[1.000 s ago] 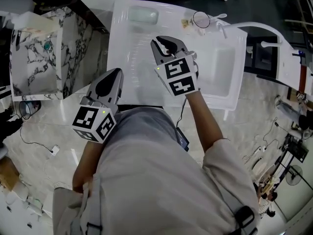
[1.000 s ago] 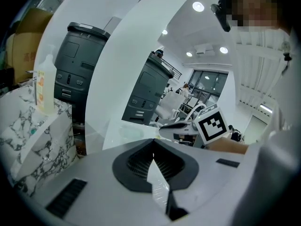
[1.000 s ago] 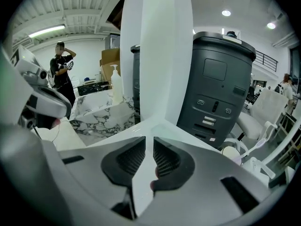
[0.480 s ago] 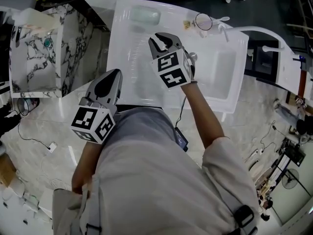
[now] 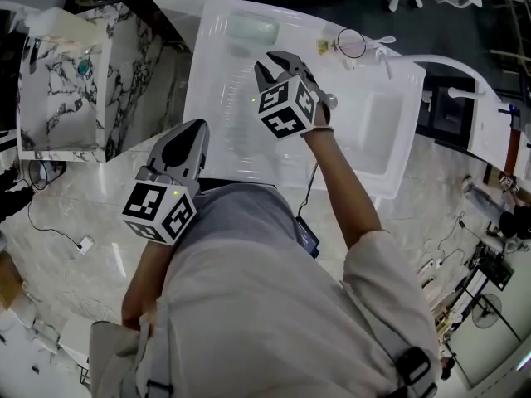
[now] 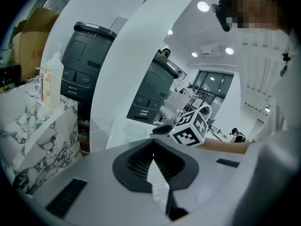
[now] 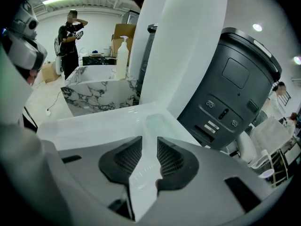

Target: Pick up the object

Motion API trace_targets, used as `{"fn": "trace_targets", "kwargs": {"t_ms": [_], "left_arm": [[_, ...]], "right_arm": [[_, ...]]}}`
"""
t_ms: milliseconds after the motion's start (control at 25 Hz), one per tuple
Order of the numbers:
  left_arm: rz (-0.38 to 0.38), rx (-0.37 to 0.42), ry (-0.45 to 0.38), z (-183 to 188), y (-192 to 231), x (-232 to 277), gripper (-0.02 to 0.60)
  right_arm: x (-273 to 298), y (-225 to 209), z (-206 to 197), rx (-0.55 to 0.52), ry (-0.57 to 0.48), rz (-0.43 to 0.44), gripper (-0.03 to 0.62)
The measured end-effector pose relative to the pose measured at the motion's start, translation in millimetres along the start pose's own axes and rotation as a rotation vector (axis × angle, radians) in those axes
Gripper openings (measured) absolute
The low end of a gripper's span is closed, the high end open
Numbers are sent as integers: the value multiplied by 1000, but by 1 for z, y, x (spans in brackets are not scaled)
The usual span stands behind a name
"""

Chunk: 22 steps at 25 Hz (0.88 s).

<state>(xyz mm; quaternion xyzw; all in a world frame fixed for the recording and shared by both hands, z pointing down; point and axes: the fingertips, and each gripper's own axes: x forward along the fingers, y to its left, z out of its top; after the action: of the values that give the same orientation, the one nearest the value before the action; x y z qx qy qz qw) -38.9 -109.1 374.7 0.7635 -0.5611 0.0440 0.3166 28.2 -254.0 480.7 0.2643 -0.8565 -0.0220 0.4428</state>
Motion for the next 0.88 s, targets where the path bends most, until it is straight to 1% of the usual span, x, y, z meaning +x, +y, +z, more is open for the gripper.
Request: {"fn": "trace_targets", "kwargs": {"t_ms": [440,600,800,880], "left_arm": [[26,-28,-2,-3,8,-3,2],[36,-37,1,-6,11,-4,2],[48,-46,5,-7,15,-4,2],[49,-48,5,-8,16,-4,2]], "right_arm": [[37,-1,-3,-114,41,0,135],[51,-1,-4,-167,62,-13,143],[65,2,-6,-175,83,-2,149],[70,3,-6,-193,90,-4,150]]}}
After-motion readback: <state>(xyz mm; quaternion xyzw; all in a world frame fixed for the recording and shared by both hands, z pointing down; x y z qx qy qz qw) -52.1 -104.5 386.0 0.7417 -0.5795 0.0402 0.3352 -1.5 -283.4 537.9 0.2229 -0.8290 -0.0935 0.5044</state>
